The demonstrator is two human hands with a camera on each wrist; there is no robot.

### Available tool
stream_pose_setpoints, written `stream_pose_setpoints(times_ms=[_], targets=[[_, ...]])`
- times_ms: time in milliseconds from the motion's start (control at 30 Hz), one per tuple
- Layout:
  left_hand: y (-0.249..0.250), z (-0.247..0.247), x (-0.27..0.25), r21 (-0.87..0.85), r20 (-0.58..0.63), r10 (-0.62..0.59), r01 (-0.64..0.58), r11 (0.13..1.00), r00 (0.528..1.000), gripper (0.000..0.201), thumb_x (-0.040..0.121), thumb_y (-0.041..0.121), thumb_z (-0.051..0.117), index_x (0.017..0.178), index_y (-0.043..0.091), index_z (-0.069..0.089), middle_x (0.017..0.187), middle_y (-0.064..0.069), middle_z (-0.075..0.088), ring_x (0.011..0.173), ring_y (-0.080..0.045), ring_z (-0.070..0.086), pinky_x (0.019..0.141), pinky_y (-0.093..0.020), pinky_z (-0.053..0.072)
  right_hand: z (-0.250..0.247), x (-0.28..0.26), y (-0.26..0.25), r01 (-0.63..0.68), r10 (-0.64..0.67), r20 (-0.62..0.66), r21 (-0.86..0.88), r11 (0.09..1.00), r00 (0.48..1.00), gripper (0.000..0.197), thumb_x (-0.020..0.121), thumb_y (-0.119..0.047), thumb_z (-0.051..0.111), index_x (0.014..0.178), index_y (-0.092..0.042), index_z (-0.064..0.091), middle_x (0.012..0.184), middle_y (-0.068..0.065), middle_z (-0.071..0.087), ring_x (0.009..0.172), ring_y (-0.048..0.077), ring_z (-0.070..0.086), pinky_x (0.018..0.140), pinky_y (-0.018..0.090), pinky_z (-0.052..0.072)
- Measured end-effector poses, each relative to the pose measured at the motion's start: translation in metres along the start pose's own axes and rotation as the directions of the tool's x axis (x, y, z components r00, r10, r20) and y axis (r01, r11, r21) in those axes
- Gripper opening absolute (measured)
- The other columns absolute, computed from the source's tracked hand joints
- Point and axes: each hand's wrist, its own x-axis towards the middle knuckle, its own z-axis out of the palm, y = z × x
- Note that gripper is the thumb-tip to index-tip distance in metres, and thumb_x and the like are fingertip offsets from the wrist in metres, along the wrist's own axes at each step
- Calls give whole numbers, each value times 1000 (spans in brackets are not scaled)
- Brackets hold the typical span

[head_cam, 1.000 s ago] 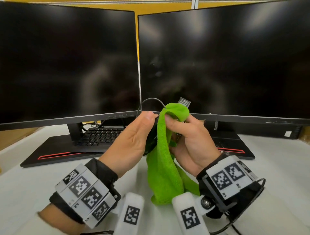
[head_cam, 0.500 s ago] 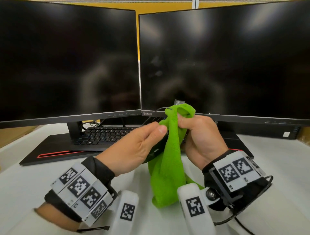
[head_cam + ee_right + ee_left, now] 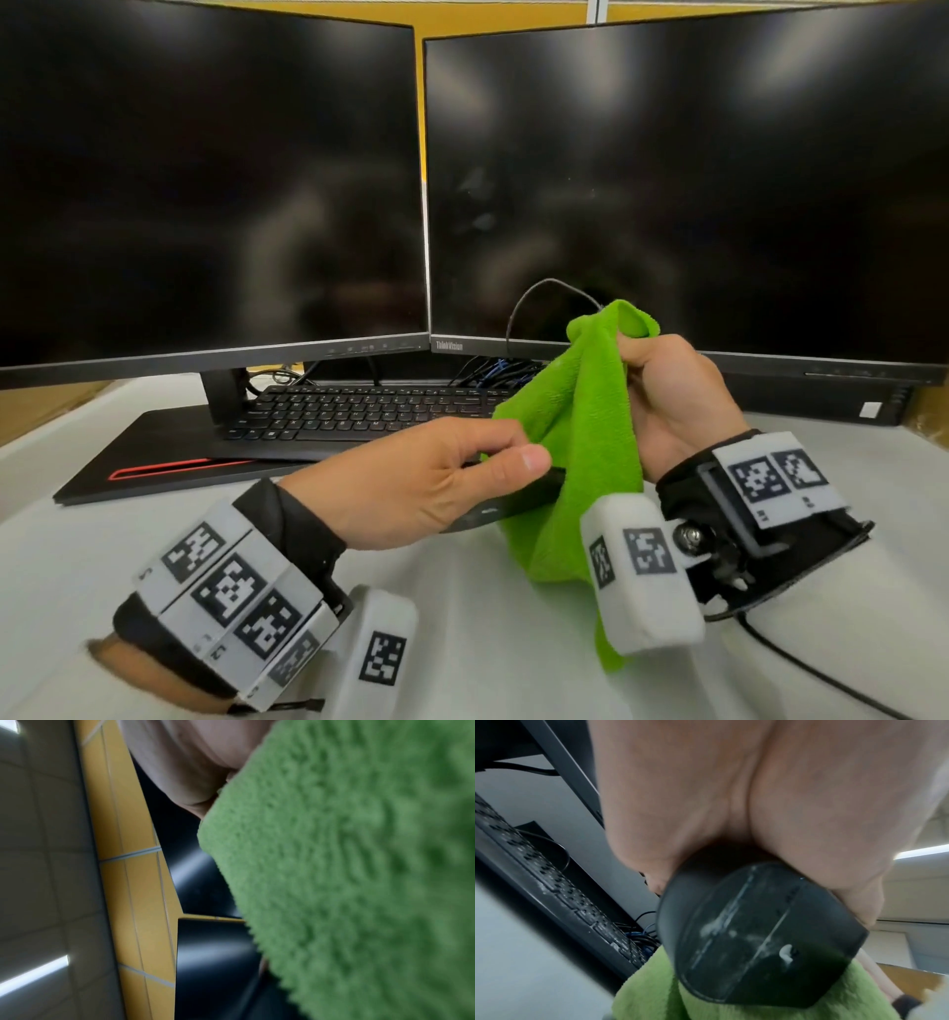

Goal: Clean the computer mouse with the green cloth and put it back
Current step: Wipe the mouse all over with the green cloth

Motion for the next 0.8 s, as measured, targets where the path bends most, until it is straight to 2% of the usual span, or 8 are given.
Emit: stream_pose_setpoints(times_ms=[100, 233, 267, 400, 467, 567, 667, 800], targets=[[7, -2, -2, -7, 42, 7, -6, 1000, 999, 61, 96, 64, 48, 107, 8, 67, 95, -21, 60, 82, -23, 51, 83, -46, 48, -7, 8, 0, -12, 11, -28, -20, 1000, 1000, 31, 90, -10, 68, 119, 1, 74, 92, 18, 73, 80, 33, 73, 64, 45, 63], [12, -2, -9, -6, 149, -24, 25, 1000, 989, 72, 93, 76, 50, 115, 11, 70, 107, -26, 67, 93, -38, 63, 101, -73, 43, -18, 18, -2, -12, 10, -88, -15, 1000, 996, 34, 87, -5, 68, 121, 1, 72, 93, 18, 74, 75, 31, 73, 62, 47, 62], [13, -3, -10, -15, 166, -17, 20, 1000, 986, 70, 93, 75, 51, 114, 11, 71, 105, -27, 66, 90, -37, 62, 89, -68, 43, -21, 19, -3, -14, 12, -102, -16, 1000, 995, 36, 86, -5, 69, 121, 1, 72, 96, 20, 74, 75, 32, 73, 62, 48, 62], [14, -5, -13, -95, 223, 2, 20, 995, 975, 64, 93, 65, 60, 115, 6, 72, 109, -31, 67, 90, -31, 59, 92, -61, 49, -28, 22, -8, -11, 14, -161, 19, 1000, 987, 62, 61, -2, 76, 122, 2, 70, 105, 26, 74, 82, 37, 75, 66, 53, 61], [13, -7, -13, -116, 211, -12, 38, 993, 977, 67, 96, 64, 58, 111, -1, 71, 97, -25, 67, 83, -28, 57, 82, -44, 52, -34, 25, -9, -19, 26, -161, 42, 999, 987, 77, 46, -2, 76, 123, 2, 70, 113, 28, 74, 94, 43, 76, 68, 55, 61], [17, -12, -14, -227, 55, -95, 105, 968, 994, 54, 100, 60, 55, 103, 11, 77, 89, -4, 72, 78, -6, 63, 72, -19, 51, -28, 14, -14, -22, 24, -91, 19, 1000, 996, 42, 77, -19, 69, 112, 3, 72, 97, 22, 74, 84, 37, 74, 63, 46, 64], [9, -17, -12, -281, -238, -220, 150, 948, 946, 75, 75, 80, 49, 96, 14, 78, 99, -9, 79, 89, -20, 70, 93, -42, 57, -28, 10, -8, -19, 13, 101, 68, 998, 995, 43, 98, -38, 48, 94, -4, 74, 88, 15, 73, 79, 34, 71, 79, 46, 62], [17, -19, -6, -673, -413, -406, 27, 739, 815, 53, 101, 58, 50, 91, 19, 86, 115, -19, 78, 106, -32, 74, 112, -54, 47, -19, -4, -6, -23, -1, 224, 102, 994, 975, 62, 104, -37, 42, 53, -17, 71, 59, 2, 68, 57, 21, 69, 71, 38, 54]])
